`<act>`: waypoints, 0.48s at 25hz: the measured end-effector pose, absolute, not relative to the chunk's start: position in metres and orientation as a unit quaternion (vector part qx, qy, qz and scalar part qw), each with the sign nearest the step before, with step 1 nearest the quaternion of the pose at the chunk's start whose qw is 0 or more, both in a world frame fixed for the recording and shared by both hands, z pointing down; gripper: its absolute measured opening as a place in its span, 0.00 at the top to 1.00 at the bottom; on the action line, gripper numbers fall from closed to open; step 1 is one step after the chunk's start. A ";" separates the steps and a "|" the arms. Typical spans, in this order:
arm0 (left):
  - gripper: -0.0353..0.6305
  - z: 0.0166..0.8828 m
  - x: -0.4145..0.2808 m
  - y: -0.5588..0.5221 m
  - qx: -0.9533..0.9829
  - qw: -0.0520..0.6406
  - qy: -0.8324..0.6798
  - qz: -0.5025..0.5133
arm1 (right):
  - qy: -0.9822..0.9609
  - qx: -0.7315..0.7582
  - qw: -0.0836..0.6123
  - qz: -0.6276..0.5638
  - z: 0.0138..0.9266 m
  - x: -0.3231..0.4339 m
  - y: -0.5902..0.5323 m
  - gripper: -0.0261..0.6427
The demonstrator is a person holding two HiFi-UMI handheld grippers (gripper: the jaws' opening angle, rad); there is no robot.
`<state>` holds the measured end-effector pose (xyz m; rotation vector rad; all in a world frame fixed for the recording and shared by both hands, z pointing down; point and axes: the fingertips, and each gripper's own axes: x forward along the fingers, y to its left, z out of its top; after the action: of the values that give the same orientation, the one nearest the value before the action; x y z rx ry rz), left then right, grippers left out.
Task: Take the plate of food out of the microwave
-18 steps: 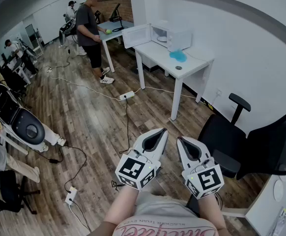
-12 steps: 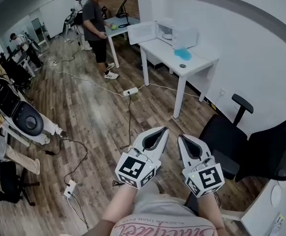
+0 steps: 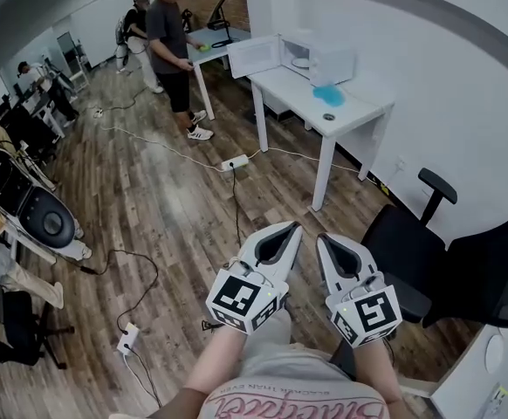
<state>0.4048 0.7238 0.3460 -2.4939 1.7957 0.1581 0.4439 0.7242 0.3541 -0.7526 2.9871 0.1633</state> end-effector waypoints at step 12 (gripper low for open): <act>0.94 0.346 0.332 0.638 -0.806 0.026 0.587 0.067 | 0.970 -0.238 0.020 0.052 0.353 0.376 0.642 0.94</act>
<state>0.3317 0.6382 0.3457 -2.4925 1.8150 0.2063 0.3758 0.6417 0.3531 -0.7382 3.0074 0.1622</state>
